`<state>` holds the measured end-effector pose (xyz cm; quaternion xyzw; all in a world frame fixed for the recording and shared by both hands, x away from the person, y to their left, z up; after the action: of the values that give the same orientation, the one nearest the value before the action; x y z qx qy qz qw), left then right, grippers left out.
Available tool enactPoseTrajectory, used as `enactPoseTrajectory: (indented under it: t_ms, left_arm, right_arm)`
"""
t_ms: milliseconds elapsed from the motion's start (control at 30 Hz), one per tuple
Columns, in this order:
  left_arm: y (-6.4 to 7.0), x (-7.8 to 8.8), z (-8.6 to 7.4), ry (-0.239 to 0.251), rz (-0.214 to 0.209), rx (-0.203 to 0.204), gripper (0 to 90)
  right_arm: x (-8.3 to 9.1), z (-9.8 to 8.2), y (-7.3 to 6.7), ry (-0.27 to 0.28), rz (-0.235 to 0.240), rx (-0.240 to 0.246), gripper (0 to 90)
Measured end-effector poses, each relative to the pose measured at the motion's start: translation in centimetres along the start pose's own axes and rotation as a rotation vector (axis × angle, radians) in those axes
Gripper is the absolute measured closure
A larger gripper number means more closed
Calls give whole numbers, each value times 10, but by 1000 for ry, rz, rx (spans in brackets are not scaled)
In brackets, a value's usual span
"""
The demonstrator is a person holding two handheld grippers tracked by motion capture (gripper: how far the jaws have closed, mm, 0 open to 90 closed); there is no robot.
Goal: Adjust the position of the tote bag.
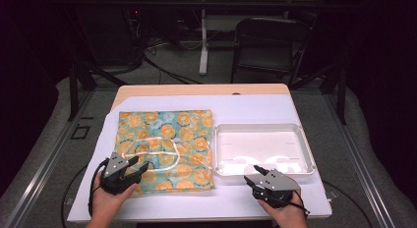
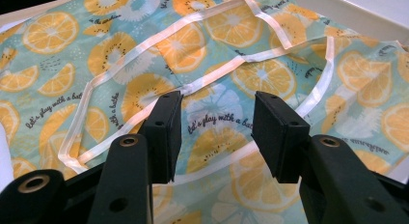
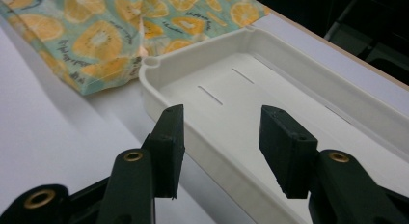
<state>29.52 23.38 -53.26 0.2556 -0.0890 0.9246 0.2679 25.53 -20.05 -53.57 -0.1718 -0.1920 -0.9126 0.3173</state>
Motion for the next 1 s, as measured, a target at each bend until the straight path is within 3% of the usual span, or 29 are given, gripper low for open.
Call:
enactPoseTrajectory:
  t_ms: [167, 700, 1000]
  left_arm:
    - [0, -2, 0, -9, 6, 1, 537]
    - [0, -2, -1, -2, 2, -6, 538]
    - [0, 4, -4, 0, 10, -8, 539]
  right_arm:
    - [-1, 2, -5, 5, 36, 24, 525]
    - [-3, 6, -10, 5, 48, 45, 544]
    - [-6, 14, -19, 21, 95, 73, 550]
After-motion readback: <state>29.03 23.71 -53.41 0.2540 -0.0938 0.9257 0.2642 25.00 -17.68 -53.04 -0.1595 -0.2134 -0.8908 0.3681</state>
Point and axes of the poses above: each handheld gripper's, and its own axes: x roughly backward along the jaws, z roughly out of its top, y roughly to its right, the point moved 2 cm from there along -x, roughly forward along the jaws, and after that the axes turned 2 degrees about y, right-handed, at the moved point
